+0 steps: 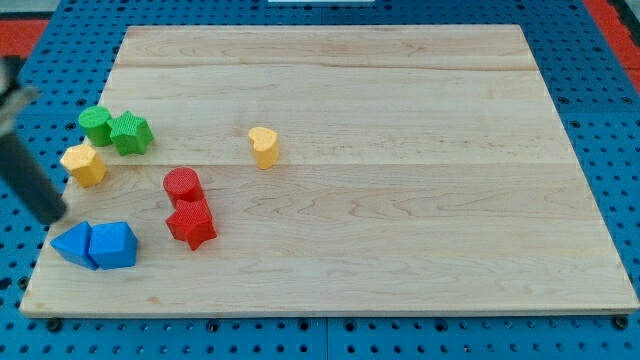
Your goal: Separate the blue triangle from blue cube
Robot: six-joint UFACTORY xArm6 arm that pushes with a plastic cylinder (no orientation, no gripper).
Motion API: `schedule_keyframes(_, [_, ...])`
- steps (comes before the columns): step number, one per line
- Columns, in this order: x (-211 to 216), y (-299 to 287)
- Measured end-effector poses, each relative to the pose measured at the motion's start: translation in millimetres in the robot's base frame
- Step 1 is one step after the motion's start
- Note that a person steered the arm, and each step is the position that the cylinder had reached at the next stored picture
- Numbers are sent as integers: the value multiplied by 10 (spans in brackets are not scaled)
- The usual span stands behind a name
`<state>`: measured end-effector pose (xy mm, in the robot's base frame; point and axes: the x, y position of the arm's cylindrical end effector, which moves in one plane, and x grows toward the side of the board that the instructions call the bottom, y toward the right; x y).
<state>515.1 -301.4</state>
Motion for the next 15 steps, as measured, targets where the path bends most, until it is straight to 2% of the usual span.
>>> schedule_keyframes(2, [1018,222])
schedule_keyframes(4, [1016,1094])
schedule_keyframes(5, [806,962])
schedule_keyframes(7, [768,956])
schedule_keyframes(8, [668,1143])
schedule_keyframes(11, [568,1072])
schedule_keyframes(14, [569,66])
schedule_keyframes(15, [826,118])
